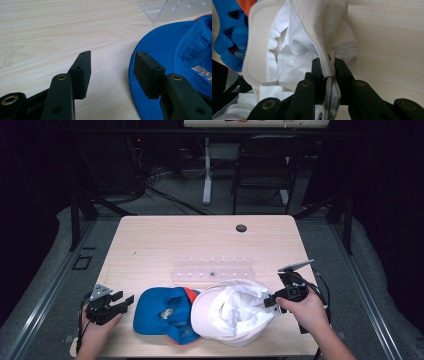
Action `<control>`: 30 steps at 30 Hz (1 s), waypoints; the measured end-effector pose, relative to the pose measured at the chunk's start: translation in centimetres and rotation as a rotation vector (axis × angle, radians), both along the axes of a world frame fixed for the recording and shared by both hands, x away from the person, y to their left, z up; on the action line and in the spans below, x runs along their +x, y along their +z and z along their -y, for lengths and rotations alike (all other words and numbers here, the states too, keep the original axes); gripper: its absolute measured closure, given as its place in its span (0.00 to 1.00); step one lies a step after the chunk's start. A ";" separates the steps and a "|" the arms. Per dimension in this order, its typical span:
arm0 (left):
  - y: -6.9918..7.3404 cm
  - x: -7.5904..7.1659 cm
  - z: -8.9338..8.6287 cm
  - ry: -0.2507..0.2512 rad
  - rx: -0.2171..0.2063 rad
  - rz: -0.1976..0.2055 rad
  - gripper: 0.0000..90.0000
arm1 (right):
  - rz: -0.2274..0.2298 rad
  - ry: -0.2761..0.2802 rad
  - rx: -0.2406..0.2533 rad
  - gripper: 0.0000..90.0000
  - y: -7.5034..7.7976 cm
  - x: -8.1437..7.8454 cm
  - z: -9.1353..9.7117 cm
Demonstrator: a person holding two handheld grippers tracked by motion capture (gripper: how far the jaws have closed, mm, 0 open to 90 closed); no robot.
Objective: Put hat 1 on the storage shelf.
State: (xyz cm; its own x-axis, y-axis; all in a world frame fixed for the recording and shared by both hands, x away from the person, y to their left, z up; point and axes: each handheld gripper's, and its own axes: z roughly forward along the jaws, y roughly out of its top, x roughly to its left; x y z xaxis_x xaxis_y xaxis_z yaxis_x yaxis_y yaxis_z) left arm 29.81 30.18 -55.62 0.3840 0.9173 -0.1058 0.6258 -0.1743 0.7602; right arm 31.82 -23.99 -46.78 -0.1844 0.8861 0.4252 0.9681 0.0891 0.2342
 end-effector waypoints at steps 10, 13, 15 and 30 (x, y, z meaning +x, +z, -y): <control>-0.1 0.0 0.1 -0.002 -0.003 0.011 0.54 | 0.004 0.011 0.068 0.89 2.0 0.4 -0.5; 0.0 0.0 0.0 -0.005 -0.001 0.003 0.54 | 0.004 0.031 0.087 0.89 2.8 0.4 -0.8; 0.0 0.0 0.1 -0.004 -0.001 0.004 0.54 | 0.006 0.037 0.102 0.89 3.2 0.4 -1.0; 0.0 0.0 0.1 -0.004 -0.002 0.010 0.55 | -0.005 0.059 0.279 0.89 5.9 1.2 -2.0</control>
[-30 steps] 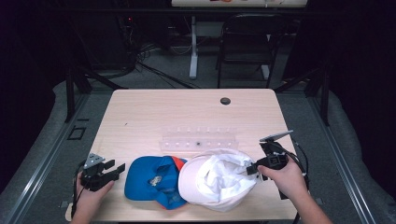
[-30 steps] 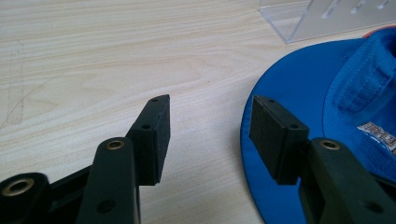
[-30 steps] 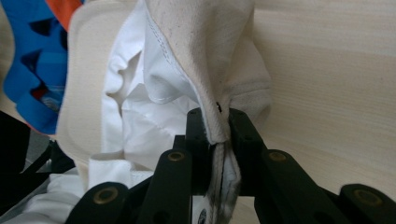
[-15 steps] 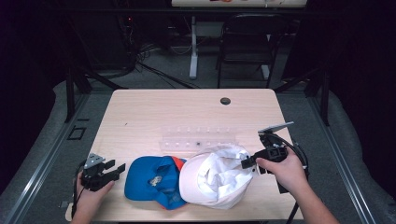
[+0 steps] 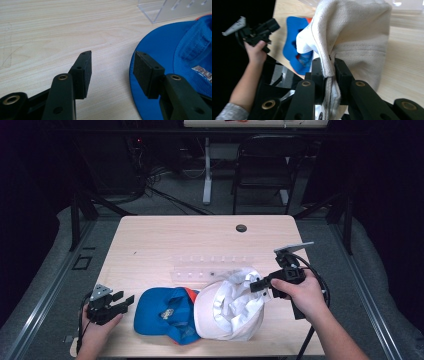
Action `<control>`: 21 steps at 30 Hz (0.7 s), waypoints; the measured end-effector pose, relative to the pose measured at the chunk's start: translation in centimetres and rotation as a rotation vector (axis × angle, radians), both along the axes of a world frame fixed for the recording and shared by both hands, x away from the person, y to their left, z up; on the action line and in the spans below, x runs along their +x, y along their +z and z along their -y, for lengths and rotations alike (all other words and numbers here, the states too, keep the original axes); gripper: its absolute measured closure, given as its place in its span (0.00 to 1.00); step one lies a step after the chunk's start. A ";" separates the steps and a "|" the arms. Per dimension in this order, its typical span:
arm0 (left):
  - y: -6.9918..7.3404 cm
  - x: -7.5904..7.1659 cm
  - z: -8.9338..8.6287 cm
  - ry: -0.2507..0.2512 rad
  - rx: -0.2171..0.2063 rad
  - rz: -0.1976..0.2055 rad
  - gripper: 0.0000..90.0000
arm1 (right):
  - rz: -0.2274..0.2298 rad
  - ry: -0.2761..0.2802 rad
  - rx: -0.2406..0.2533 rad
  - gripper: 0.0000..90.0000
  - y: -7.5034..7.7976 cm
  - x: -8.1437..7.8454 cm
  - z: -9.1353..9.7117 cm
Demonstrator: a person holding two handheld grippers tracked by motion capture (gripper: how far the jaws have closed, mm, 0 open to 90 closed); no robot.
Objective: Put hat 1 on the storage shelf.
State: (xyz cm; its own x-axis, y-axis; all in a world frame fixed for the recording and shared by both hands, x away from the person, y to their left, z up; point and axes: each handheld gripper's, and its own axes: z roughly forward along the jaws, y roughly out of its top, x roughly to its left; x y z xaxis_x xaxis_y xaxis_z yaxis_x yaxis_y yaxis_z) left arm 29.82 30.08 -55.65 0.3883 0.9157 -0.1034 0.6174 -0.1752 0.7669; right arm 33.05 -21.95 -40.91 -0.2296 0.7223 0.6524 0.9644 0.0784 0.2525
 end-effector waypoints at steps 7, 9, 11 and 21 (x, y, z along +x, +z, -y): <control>0.0 0.1 0.0 0.001 -0.004 0.003 0.55 | -0.004 0.017 0.060 0.89 2.0 0.2 -0.8; 0.0 0.1 0.0 0.001 -0.006 0.003 0.55 | 0.000 0.022 0.075 0.89 2.7 0.2 -0.9; 0.0 0.1 0.0 -0.001 -0.006 0.003 0.55 | 0.009 0.026 0.082 0.89 3.3 0.2 -1.0; 0.0 0.1 0.2 -0.009 -0.022 0.007 0.56 | 0.039 -0.019 0.056 0.89 5.3 0.2 0.0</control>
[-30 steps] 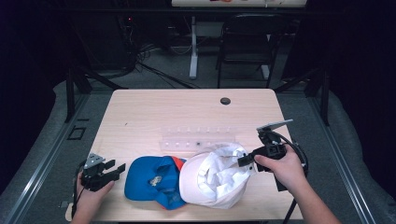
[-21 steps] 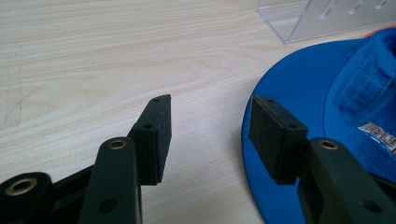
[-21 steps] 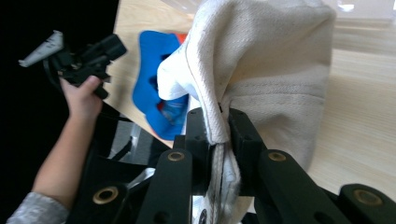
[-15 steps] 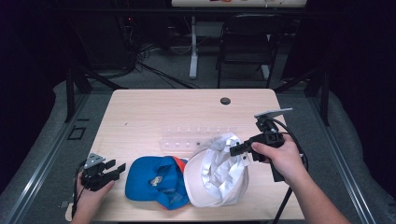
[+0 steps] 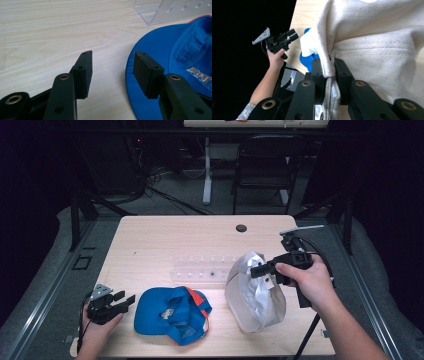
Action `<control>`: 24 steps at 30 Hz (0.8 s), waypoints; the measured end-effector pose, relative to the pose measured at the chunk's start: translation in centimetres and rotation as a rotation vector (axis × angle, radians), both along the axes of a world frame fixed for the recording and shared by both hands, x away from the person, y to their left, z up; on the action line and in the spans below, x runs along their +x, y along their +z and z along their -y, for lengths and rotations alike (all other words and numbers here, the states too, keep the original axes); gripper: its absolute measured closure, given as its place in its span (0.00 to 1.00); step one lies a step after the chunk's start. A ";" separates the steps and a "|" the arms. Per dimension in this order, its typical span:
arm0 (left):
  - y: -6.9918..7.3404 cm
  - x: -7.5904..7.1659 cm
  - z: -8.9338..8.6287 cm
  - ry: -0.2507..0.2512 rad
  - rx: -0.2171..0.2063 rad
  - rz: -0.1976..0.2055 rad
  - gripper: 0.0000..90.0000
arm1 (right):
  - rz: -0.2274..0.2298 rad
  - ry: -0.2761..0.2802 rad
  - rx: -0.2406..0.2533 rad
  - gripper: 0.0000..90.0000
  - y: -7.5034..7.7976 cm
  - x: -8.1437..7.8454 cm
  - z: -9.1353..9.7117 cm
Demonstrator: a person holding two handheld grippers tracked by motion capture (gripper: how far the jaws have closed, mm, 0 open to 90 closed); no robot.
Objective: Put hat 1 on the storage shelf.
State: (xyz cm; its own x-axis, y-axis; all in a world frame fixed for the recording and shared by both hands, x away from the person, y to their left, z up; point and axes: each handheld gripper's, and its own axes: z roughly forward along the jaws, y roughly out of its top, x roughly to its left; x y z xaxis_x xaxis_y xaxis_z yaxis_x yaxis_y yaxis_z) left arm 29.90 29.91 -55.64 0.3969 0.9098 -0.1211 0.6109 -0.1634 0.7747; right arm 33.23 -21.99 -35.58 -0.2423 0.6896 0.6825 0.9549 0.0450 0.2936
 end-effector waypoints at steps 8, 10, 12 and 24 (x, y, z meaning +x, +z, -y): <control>0.2 -0.1 0.1 -0.006 0.009 -0.002 0.56 | -0.001 -0.057 0.043 0.89 1.0 0.5 1.5; 0.2 -0.2 0.1 -0.007 0.006 0.003 0.56 | -0.001 -0.061 0.060 0.89 1.1 0.7 1.6; 0.2 -0.2 0.2 -0.010 0.004 0.005 0.56 | -0.007 -0.053 0.075 0.89 1.2 0.8 1.5; 0.3 -0.3 0.6 -0.029 0.011 0.020 0.54 | 0.008 -0.055 0.223 0.89 1.9 2.4 0.2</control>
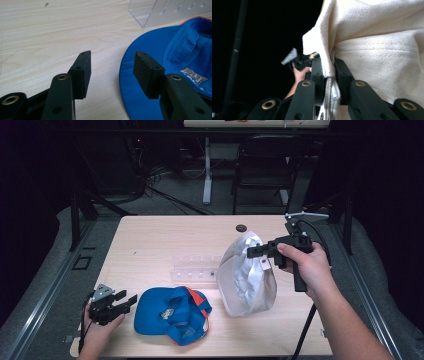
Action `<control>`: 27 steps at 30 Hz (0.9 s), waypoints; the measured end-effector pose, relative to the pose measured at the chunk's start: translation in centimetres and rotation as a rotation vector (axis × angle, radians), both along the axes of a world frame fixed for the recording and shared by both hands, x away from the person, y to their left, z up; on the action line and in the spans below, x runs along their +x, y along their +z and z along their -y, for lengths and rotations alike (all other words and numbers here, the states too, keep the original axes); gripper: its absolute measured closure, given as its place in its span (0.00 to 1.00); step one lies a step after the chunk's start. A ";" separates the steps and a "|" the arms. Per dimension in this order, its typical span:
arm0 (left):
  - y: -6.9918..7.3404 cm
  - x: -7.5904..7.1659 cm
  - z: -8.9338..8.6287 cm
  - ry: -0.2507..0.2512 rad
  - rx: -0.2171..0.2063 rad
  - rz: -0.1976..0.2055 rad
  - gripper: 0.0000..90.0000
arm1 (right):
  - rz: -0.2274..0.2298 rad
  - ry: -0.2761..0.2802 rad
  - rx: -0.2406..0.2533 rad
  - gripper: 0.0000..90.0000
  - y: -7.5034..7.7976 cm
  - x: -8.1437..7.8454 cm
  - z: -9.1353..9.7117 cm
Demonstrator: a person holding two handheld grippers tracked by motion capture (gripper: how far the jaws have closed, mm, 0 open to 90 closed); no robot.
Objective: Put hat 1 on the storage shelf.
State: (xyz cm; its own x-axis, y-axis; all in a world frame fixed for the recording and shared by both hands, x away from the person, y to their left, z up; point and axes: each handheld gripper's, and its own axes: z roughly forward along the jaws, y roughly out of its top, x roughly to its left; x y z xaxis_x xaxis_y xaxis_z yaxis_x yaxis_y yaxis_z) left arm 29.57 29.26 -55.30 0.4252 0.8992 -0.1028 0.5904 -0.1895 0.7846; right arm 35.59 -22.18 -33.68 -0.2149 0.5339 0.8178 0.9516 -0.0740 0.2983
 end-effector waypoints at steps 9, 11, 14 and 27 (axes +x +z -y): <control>0.1 0.0 -0.1 0.002 -0.004 -0.001 0.53 | -0.029 -0.019 0.227 0.89 -0.8 1.8 -1.0; 0.1 0.1 -0.2 -0.001 -0.015 -0.005 0.53 | -0.032 -0.012 0.252 0.89 -0.8 2.1 -1.2; 0.1 0.1 -0.1 -0.008 -0.025 -0.010 0.53 | -0.033 -0.023 0.286 0.89 -0.8 2.4 -1.6; 5.3 -0.3 3.9 -0.138 -0.040 0.094 0.51 | -0.004 -0.082 0.366 0.89 1.3 5.4 -4.0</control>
